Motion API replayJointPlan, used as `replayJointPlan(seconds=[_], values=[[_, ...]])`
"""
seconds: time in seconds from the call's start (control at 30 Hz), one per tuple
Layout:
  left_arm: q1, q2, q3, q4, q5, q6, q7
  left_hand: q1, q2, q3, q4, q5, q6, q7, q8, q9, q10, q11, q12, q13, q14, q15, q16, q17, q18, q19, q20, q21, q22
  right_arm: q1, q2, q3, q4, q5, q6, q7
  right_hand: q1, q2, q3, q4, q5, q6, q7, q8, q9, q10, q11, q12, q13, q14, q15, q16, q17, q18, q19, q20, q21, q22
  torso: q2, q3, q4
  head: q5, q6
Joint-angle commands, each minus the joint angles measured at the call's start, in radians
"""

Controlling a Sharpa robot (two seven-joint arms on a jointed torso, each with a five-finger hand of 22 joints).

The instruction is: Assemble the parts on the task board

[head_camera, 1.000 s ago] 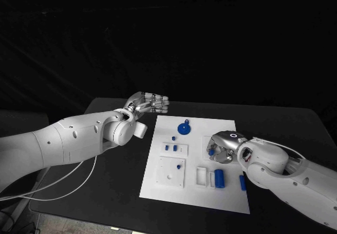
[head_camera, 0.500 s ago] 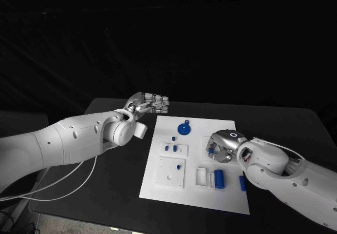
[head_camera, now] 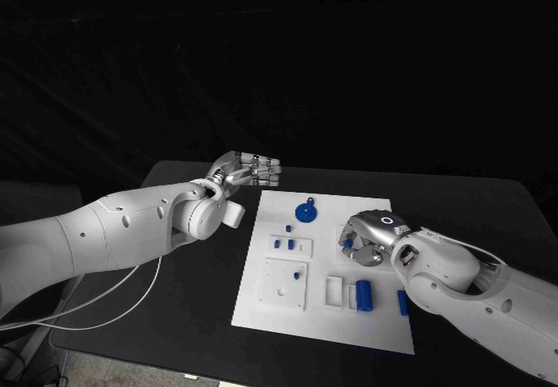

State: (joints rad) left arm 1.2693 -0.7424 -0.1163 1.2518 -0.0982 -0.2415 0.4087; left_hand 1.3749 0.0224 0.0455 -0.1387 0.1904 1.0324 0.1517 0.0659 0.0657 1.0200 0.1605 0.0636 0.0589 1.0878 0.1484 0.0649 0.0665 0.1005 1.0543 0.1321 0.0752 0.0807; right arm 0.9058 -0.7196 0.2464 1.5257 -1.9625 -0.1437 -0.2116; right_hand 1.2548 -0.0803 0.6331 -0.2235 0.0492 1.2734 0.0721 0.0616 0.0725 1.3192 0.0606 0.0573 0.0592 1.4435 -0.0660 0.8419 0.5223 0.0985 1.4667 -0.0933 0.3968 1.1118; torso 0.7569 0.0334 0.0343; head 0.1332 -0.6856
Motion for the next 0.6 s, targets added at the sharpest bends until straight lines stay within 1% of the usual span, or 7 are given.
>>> replayJointPlan(seconds=[0.03,0.17,0.2,0.3,0.4,0.5,0.6], values=[[0.001,0.002,0.001,0.0,0.003,0.014,0.006,0.002,0.008,-0.001,-0.003,0.003,-0.004,-0.003,-0.003,-0.001,-0.004,0.0,-0.001,-0.001,-0.009,0.0,-0.004,-0.001,-0.001,0.003,0.001,0.004,-0.001,-0.001,-0.004,0.003,0.013,-0.029,-0.028,-0.008,0.008,0.004,-0.003,-0.001,-0.001,0.009,0.001,0.003,-0.001,0.048,-0.044,0.004,0.002,0.002,-0.007,-0.006,0.001,0.011,0.028,-0.005,0.003,0.001,0.0,-0.0003,0.0001,0.004,0.0],[0.001,0.003,0.001,-0.001,0.003,0.014,0.006,0.002,0.008,-0.001,-0.003,0.003,-0.004,-0.003,-0.003,-0.001,-0.004,0.0,-0.001,-0.001,-0.009,0.0,-0.004,-0.001,-0.001,0.003,0.001,0.004,-0.001,-0.001,-0.009,0.017,0.038,-0.011,-0.046,-0.003,0.01,0.003,-0.004,0.001,-0.001,0.011,0.001,0.003,-0.001,0.049,-0.044,0.004,0.002,0.003,-0.008,-0.01,0.005,0.011,0.029,-0.005,0.0,0.006,-0.001,-0.0002,-0.0004,0.011,-0.002],[0.001,0.004,0.001,-0.002,0.003,0.014,0.006,0.002,0.008,-0.001,-0.003,0.003,-0.004,-0.003,-0.003,-0.001,-0.004,0.0,-0.001,-0.001,-0.009,0.0,-0.004,-0.001,-0.001,0.003,0.001,0.004,-0.001,-0.001,-0.012,0.022,0.049,0.004,-0.057,0.003,0.01,0.002,-0.004,0.001,-0.001,0.011,0.001,0.003,-0.001,0.049,-0.044,0.003,0.002,0.003,-0.008,-0.011,0.006,0.012,0.029,-0.006,-0.001,0.006,-0.001,-0.0006,-0.0006,0.014,-0.002],[0.001,0.006,0.001,-0.003,0.003,0.014,0.006,0.002,0.008,-0.001,-0.003,0.003,-0.004,-0.003,-0.003,-0.001,-0.004,0.0,-0.001,-0.001,-0.009,0.0,-0.004,-0.001,-0.001,0.003,0.001,0.004,-0.001,-0.001,-0.016,0.029,0.072,0.038,-0.089,0.019,0.012,0.003,-0.007,0.003,-0.001,0.012,0.0,0.003,-0.001,0.049,-0.044,0.003,0.002,0.004,-0.008,-0.012,0.008,0.013,0.029,-0.006,-0.002,0.008,0.0,-0.0011,-0.0015,0.019,-0.003],[0.001,0.007,0.001,-0.004,0.003,0.013,0.006,0.002,0.008,-0.001,-0.003,0.003,-0.004,-0.003,-0.003,-0.001,-0.004,0.0,-0.001,-0.001,-0.009,0.0,-0.004,-0.001,-0.001,0.003,0.001,0.004,-0.001,-0.001,-0.017,0.032,0.088,0.077,-0.113,0.038,0.014,0.004,-0.01,0.005,-0.001,0.011,0.001,0.003,-0.001,0.048,-0.044,0.003,0.002,0.002,-0.007,-0.016,0.01,0.015,0.028,-0.006,-0.009,0.009,0.0,-0.001,-0.0013,0.023,-0.005],[0.001,0.009,0.001,-0.005,0.003,0.013,0.005,0.002,0.008,-0.001,-0.003,0.003,-0.004,-0.003,-0.003,-0.001,-0.004,0.0,-0.001,-0.001,-0.009,0.0,-0.004,-0.001,-0.001,0.003,0.001,0.004,-0.001,-0.001,-0.01,0.034,0.1,0.107,-0.127,0.055,0.015,0.005,-0.012,0.006,-0.001,0.009,0.001,0.003,-0.001,0.046,-0.043,0.003,0.002,0.003,-0.007,-0.018,0.011,0.017,0.028,-0.005,-0.015,0.009,0.0,-0.0009,-0.0008,0.032,-0.008],[0.001,0.01,0.001,-0.007,0.003,0.013,0.005,0.002,0.008,-0.001,-0.003,0.003,-0.004,-0.003,-0.003,-0.001,-0.004,0.0,-0.001,-0.001,-0.009,0.0,-0.004,-0.001,-0.001,0.003,0.001,0.004,-0.001,-0.004,0.005,0.034,0.109,0.124,-0.134,0.069,0.016,0.007,-0.014,0.007,-0.001,0.009,0.001,0.003,-0.001,0.045,-0.043,0.003,0.002,0.004,-0.007,-0.021,0.012,0.018,0.028,-0.004,-0.02,0.009,-0.001,-0.0011,-0.002,0.043,-0.013]])
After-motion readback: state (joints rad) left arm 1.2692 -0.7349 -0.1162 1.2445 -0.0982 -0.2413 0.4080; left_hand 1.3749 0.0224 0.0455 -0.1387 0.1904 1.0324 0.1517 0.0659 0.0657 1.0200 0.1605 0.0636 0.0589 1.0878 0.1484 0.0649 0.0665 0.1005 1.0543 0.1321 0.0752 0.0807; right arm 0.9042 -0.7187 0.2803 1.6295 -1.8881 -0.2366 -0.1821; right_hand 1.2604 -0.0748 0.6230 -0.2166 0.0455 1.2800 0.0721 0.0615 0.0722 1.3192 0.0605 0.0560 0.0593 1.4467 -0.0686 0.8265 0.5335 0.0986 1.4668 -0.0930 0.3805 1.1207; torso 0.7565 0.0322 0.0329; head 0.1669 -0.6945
